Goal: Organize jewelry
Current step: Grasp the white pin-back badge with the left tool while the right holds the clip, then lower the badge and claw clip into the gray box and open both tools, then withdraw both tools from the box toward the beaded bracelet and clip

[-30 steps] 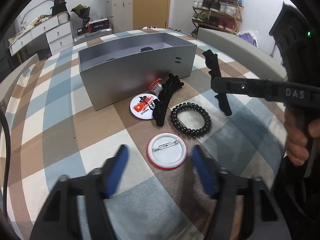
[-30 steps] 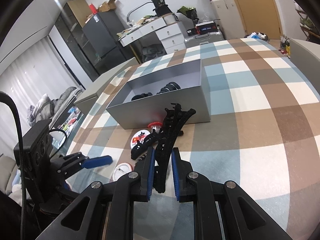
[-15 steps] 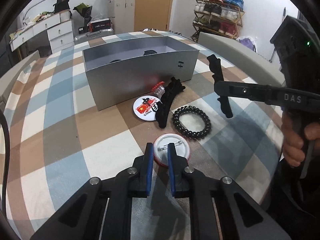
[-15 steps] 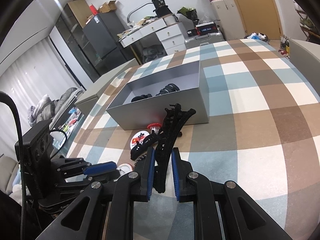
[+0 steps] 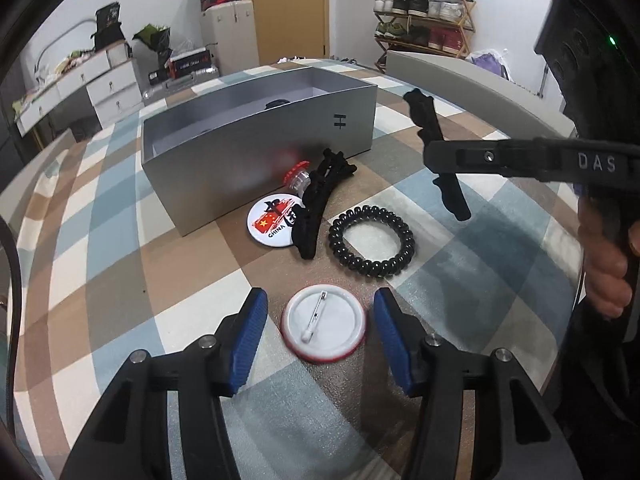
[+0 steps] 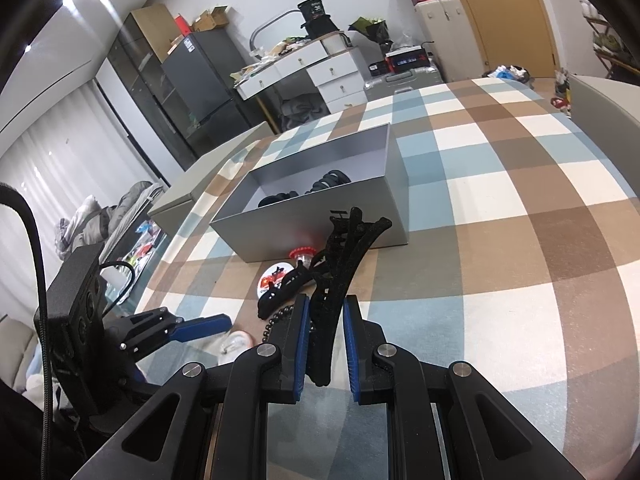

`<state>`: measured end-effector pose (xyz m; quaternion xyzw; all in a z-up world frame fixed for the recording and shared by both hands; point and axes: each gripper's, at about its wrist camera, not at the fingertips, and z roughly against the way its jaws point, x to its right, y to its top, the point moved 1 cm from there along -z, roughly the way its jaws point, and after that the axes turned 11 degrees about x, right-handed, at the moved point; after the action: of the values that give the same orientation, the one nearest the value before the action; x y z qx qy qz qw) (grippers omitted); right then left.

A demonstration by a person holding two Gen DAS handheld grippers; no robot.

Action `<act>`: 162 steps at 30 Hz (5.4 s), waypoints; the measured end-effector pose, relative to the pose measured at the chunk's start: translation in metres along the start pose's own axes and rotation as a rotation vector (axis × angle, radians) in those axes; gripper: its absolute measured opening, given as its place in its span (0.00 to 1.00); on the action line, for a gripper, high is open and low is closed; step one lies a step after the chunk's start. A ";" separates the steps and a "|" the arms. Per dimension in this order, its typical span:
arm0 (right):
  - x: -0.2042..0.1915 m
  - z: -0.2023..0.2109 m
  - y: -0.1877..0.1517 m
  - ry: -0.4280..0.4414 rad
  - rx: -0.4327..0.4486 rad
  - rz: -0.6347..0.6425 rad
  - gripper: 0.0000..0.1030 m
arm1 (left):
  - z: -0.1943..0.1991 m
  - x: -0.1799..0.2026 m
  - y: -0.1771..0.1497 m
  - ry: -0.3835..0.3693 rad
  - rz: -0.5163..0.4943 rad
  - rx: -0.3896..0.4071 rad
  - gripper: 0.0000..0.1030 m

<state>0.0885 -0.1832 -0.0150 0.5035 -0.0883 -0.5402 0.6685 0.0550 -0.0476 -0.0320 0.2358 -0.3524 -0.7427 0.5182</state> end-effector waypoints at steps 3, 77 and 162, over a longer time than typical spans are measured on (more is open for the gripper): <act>0.001 0.002 -0.001 -0.004 0.002 -0.003 0.15 | 0.001 -0.003 0.000 -0.008 0.013 -0.004 0.48; -0.014 -0.038 0.071 -0.072 0.021 0.161 0.15 | 0.007 -0.076 0.070 0.140 0.274 0.261 0.36; 0.008 -0.030 0.077 -0.086 0.051 0.096 0.98 | -0.011 -0.069 0.077 0.123 0.272 0.188 0.86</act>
<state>0.1602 -0.1796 0.0261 0.4919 -0.1548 -0.5264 0.6760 0.1338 -0.0022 0.0190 0.2784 -0.4165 -0.6138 0.6102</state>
